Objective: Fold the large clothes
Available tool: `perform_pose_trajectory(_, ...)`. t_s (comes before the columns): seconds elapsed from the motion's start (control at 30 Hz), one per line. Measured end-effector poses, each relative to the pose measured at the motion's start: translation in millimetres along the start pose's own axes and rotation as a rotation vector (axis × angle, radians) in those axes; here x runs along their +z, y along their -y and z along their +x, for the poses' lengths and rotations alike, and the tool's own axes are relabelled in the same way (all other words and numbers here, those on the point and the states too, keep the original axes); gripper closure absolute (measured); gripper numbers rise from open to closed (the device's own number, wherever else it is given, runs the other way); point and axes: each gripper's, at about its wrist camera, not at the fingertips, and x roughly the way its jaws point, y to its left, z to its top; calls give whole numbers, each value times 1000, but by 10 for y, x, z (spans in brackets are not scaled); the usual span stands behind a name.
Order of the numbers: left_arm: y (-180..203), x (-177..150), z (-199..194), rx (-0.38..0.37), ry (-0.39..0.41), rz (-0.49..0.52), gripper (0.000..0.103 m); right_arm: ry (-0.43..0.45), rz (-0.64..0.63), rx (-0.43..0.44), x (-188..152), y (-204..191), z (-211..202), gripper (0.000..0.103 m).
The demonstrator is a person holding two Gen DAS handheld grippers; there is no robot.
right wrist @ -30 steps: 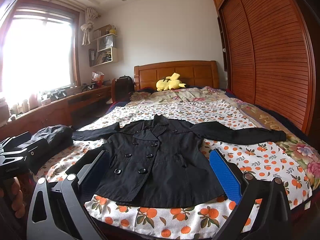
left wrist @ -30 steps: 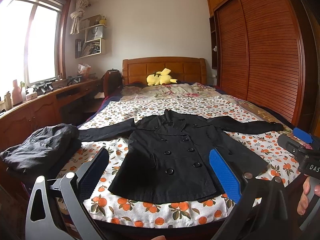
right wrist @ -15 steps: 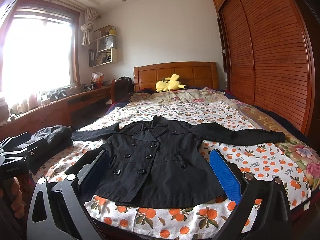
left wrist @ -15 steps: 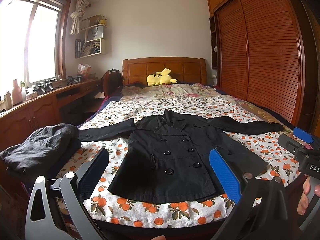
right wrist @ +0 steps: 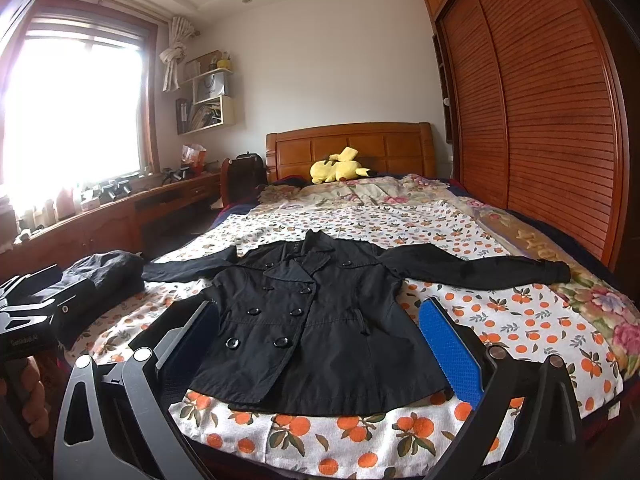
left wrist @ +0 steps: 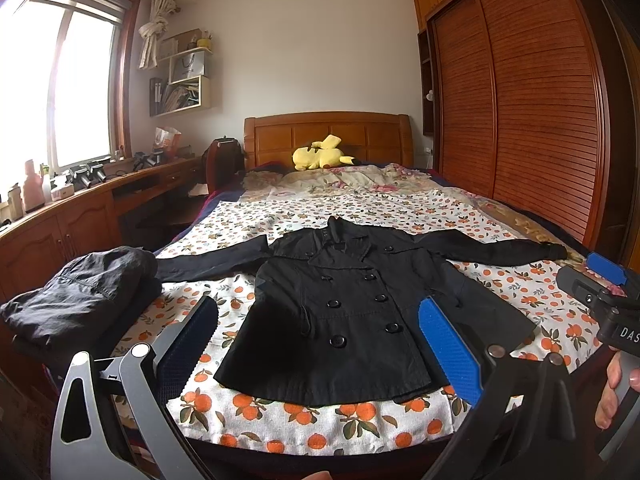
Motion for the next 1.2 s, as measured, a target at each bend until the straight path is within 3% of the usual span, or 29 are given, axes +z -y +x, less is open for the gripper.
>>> perform_pose_trajectory(0.73,56,-54,46,-6,-16,0,2,-1,7,-4,-36,25,-9,6)
perform_pose_trajectory(1.2,-154,-197,462,24,-85,-9,2,-38,-27,31,-143,-74,300,6)
